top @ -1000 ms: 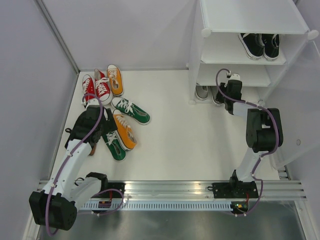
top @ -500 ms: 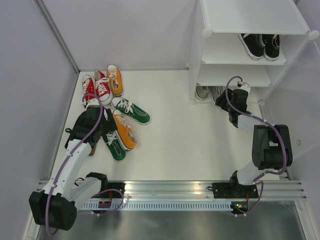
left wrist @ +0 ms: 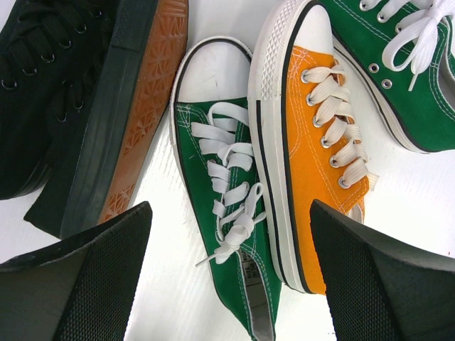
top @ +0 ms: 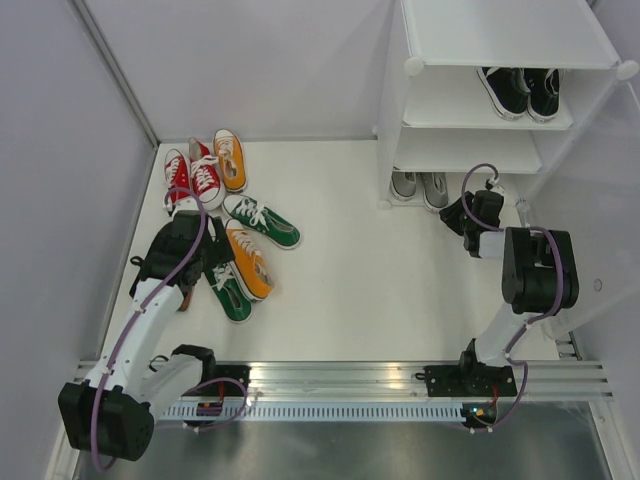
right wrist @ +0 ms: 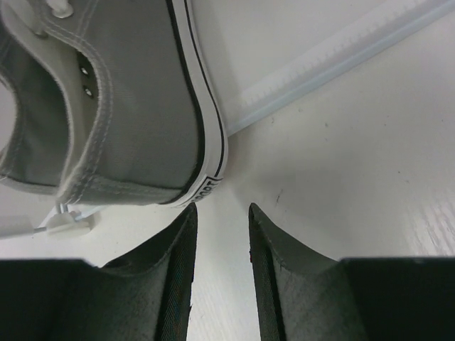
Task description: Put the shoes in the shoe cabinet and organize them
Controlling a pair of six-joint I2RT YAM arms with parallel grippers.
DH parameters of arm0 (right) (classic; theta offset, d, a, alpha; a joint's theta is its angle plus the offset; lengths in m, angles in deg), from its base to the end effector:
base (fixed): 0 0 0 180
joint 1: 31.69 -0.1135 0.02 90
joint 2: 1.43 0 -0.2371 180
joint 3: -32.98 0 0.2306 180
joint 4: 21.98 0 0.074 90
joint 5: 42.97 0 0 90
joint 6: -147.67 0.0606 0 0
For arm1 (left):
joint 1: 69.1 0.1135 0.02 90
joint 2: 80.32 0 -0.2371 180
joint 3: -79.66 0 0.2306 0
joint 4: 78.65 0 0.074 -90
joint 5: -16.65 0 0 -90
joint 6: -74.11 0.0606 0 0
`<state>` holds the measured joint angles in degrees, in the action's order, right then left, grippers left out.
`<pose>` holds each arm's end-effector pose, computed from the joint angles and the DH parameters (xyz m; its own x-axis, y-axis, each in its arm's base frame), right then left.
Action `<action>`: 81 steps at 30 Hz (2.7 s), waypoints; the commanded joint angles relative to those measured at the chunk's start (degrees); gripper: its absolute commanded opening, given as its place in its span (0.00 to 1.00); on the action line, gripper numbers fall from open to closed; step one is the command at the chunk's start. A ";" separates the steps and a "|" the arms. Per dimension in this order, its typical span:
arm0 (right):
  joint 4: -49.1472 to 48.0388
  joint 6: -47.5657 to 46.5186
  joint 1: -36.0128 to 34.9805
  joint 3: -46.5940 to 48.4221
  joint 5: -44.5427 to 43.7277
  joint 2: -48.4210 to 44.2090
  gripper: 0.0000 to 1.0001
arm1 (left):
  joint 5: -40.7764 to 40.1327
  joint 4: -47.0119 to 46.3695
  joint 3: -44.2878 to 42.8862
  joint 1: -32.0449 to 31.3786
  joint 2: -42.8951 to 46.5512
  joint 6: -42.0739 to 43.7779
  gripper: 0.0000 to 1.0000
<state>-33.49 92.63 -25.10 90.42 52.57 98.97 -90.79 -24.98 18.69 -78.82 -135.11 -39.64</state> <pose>0.3445 -0.0339 0.1195 -0.4062 0.6210 -0.6703 0.3236 0.7838 0.5301 0.2018 -0.0161 0.2349 -0.6495 -0.2786 -0.7075 -0.3279 0.9421 -0.0699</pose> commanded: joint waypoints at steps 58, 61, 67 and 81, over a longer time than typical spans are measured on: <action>49.17 -14.74 -3.42 14.06 -2.30 -41.48 0.82 | 0.20 -1.94 0.01 0.22 1.43 1.16 0.95; 49.62 -15.10 -4.38 12.66 0.78 -46.67 0.87 | 0.20 -1.94 -0.08 0.22 1.87 0.46 0.95; 51.19 -19.22 -15.52 8.35 1.32 -49.69 0.95 | 1.87 -0.01 -1.13 0.22 1.61 -2.09 0.96; 43.21 -13.96 -39.36 -9.05 -3.26 -48.02 0.98 | 3.98 4.92 -0.25 0.22 0.82 -6.04 1.00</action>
<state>14.71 75.93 -61.21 83.15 51.26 50.55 -88.53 -21.18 18.69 -78.82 -133.97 -43.01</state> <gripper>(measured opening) 0.977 0.995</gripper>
